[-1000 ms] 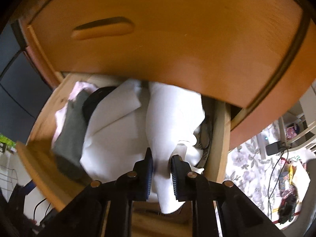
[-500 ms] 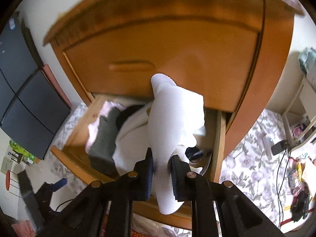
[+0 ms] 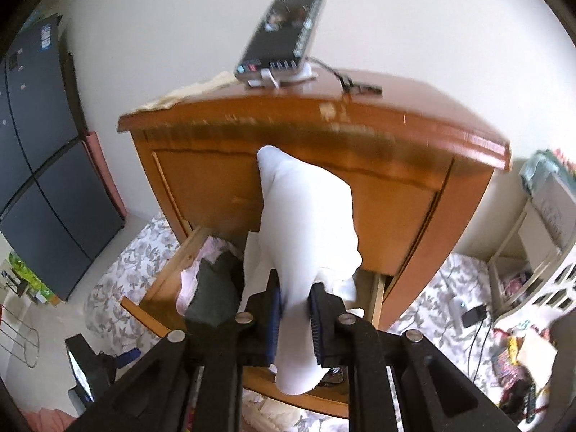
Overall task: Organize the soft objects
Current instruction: 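Lift the white cloth up out of the drawer with the right tool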
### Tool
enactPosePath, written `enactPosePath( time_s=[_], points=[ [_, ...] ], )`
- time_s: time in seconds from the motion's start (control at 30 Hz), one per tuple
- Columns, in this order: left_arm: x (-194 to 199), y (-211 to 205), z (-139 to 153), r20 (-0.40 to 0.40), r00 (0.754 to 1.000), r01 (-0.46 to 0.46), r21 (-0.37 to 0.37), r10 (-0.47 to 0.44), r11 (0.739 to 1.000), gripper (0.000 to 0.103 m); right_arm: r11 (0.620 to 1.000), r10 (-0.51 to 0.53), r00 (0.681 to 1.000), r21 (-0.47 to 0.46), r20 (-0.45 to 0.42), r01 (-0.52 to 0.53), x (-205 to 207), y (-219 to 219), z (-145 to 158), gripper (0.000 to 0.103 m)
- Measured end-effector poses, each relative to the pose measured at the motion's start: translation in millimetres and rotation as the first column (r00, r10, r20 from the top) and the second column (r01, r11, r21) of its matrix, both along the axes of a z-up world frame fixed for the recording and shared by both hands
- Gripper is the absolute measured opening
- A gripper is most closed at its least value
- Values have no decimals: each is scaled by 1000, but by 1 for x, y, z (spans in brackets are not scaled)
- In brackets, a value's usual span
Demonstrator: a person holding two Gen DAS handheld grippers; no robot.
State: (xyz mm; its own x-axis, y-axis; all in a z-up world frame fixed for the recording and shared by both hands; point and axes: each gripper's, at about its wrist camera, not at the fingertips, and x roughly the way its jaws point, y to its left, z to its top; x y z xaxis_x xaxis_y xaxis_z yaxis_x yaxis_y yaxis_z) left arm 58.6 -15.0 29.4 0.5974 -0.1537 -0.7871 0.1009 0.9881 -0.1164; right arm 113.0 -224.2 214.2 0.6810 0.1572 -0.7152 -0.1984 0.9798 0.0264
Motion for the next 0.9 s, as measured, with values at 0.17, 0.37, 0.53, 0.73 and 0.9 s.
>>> enactPosePath(
  time_s=[0.17, 0.37, 0.53, 0.73, 0.9],
  points=[
    [0, 0, 0, 2, 1000, -5, -1, 5, 1000, 98, 1000, 3, 999, -25, 52, -2, -11, 7, 31, 15],
    [-1, 0, 1, 9, 1000, -16, -4, 16, 1000, 98, 999, 6, 992, -49, 124, 0, -29, 13, 67, 15],
    [-2, 1, 3, 16, 1000, -25, -2, 25, 1000, 98, 998, 6, 984, -61, 177, 5, -48, 13, 96, 15],
    [-4, 0, 6, 28, 999, -33, 6, 33, 999, 98, 997, 7, 974, -76, 227, 11, -74, 11, 122, 15],
    [-5, 2, 7, 32, 998, -45, 0, 45, 999, 98, 996, 14, 957, -85, 290, 11, -102, 11, 152, 15]
  ],
)
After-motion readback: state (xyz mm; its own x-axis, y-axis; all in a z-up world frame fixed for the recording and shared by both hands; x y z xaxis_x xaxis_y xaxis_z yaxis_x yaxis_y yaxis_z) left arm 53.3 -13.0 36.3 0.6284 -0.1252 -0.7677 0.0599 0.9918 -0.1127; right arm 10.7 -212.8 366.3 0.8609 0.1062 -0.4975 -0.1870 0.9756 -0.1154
